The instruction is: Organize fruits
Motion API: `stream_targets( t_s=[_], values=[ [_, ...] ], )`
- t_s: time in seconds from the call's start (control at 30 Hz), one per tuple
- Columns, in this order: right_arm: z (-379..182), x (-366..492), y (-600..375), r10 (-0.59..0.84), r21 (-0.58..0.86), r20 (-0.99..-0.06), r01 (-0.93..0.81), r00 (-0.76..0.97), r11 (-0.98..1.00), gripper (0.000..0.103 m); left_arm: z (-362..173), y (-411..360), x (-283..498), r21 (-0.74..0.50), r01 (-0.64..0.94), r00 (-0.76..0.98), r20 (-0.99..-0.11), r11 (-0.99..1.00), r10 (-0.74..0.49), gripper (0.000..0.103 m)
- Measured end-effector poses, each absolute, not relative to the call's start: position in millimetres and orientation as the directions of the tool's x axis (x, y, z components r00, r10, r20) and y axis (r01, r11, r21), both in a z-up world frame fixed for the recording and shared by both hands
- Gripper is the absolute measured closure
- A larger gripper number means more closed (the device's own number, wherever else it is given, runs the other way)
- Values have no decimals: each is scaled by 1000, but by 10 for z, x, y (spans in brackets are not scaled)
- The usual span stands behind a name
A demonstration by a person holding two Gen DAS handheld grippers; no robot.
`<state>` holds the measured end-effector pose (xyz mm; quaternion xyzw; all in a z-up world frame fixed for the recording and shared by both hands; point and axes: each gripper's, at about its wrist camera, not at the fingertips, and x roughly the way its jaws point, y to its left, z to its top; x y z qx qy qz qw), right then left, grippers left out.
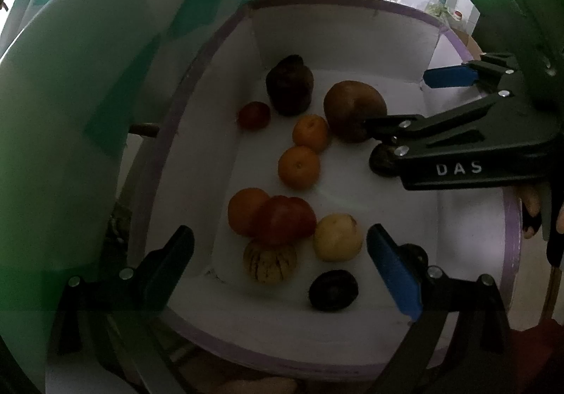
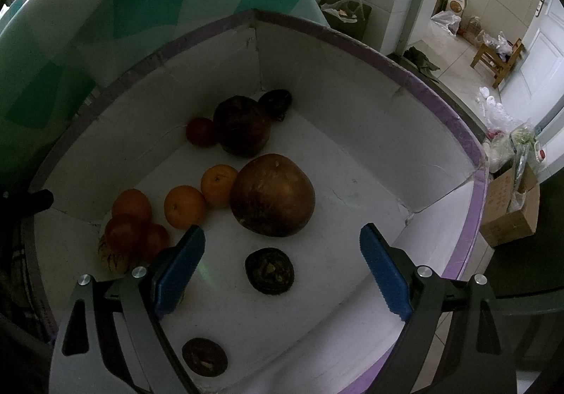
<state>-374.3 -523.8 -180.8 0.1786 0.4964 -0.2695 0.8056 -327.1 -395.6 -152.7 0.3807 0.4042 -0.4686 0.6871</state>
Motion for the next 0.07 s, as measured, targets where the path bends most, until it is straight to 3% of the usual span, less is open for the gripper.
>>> stream_targets(
  t_s=[0.07],
  values=[
    [-1808,-3740,-5236,-257,20,-896,611,362,791,16,-1526,-3958,-3270,145,953,233,-912,267,-336,5]
  ],
)
